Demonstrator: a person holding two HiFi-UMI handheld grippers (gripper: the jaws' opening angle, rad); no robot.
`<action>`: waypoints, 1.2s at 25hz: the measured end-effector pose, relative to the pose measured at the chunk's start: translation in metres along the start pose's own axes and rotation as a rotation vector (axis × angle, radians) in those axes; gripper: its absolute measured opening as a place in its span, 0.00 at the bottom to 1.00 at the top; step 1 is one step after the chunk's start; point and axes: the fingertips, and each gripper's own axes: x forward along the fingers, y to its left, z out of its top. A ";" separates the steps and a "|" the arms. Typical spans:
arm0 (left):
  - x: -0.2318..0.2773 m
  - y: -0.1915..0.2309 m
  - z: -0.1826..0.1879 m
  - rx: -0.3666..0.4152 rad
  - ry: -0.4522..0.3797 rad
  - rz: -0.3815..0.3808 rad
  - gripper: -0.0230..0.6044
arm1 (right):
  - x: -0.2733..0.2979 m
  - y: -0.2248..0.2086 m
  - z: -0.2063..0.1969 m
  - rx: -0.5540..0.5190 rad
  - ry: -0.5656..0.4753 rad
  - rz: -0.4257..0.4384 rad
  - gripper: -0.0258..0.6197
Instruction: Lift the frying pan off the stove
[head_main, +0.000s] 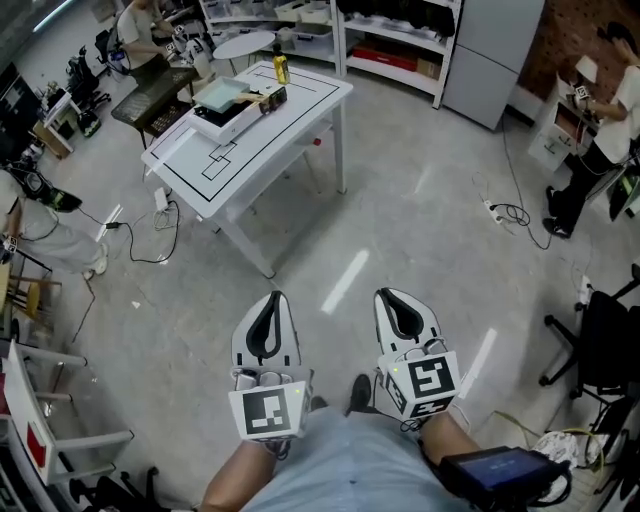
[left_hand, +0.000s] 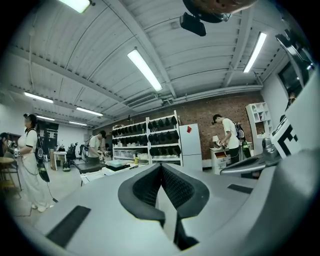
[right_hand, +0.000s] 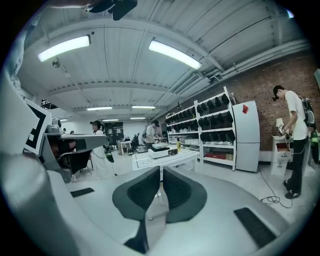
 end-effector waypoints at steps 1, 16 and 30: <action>0.005 -0.004 0.000 0.000 0.002 0.003 0.06 | 0.001 -0.008 0.000 0.003 0.001 0.002 0.12; 0.141 -0.018 -0.030 0.002 0.069 -0.002 0.06 | 0.101 -0.112 -0.011 0.037 0.063 -0.013 0.12; 0.327 0.065 -0.023 -0.043 0.061 0.019 0.06 | 0.304 -0.152 0.046 -0.003 0.106 0.060 0.12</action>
